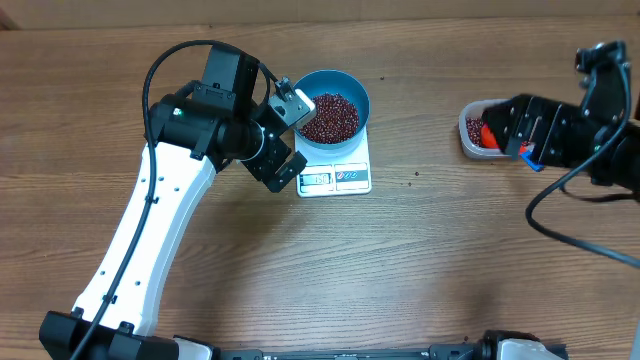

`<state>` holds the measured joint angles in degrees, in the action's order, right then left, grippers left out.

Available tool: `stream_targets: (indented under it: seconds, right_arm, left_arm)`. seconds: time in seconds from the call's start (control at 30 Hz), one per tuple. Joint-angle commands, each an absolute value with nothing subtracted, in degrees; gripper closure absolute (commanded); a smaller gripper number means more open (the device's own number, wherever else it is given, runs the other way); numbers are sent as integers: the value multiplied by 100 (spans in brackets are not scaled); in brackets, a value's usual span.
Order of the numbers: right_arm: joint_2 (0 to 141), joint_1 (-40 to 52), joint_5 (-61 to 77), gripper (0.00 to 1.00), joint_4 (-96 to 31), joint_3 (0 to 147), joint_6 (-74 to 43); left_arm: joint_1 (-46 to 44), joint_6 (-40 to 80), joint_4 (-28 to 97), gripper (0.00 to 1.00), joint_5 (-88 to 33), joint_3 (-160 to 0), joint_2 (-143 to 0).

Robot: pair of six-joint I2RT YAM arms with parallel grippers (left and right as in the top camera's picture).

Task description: Scoop item into bowl and weigh 150g on scale

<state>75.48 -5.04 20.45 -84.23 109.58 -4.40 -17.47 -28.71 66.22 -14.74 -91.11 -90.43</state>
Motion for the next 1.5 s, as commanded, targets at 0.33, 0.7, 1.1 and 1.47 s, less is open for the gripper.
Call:
stream_targets:
  seconds: [0.33,0.7,1.1,1.47]
  right_arm:
    - [5092,-298,1485,0,-4709,7714,-95]
    - [2434,-134,1092,0,-1942,3966,-97]
    - [523,-134,1050,0,69,974,-97]
    - [12,-134,897,0,296,239,-97]
  left_arm:
    - [-1728,-2958,6615,0,-1481,-9078,-9076]
    - [-1728,-2958,6615,0,-1479,-9078,-9076]
    - [-1728,-2958,6615,0,-1479,-9078,-9076]
    - [-1728,-2958,6615,0,-1481,-9078,-9076]
